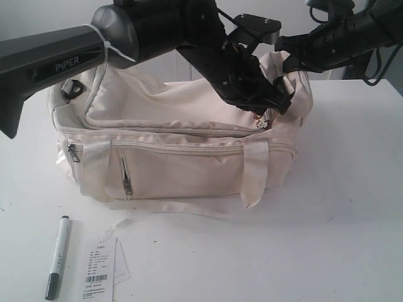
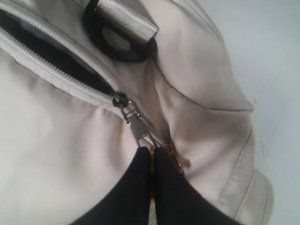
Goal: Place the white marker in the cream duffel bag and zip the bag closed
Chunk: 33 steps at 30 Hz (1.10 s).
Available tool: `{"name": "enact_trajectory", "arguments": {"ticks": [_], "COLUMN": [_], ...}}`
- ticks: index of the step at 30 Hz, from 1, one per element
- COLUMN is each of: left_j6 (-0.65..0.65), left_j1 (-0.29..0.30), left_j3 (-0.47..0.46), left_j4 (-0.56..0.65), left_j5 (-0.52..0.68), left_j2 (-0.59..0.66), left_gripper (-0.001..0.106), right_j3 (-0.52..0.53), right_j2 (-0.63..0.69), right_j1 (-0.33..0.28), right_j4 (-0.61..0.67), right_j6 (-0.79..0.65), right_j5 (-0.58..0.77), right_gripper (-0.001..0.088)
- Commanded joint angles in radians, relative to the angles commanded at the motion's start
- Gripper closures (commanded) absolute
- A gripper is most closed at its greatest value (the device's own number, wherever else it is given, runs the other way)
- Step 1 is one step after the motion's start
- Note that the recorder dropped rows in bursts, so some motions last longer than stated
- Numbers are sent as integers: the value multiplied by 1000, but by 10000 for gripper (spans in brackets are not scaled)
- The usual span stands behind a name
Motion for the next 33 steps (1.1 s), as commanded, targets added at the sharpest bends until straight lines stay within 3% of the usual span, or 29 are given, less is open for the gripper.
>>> {"name": "enact_trajectory", "arguments": {"ticks": [33], "left_j6": [-2], "left_j1": [-2], "left_j3": [0], "left_j4": [-2], "left_j5": [97], "left_j2": [-69], "left_gripper": [1053], "right_j3": [0], "right_j2": [0], "right_j1": [0], "right_j4": [0], "right_j6": [-5], "right_j5": [0], "right_gripper": [868]}}
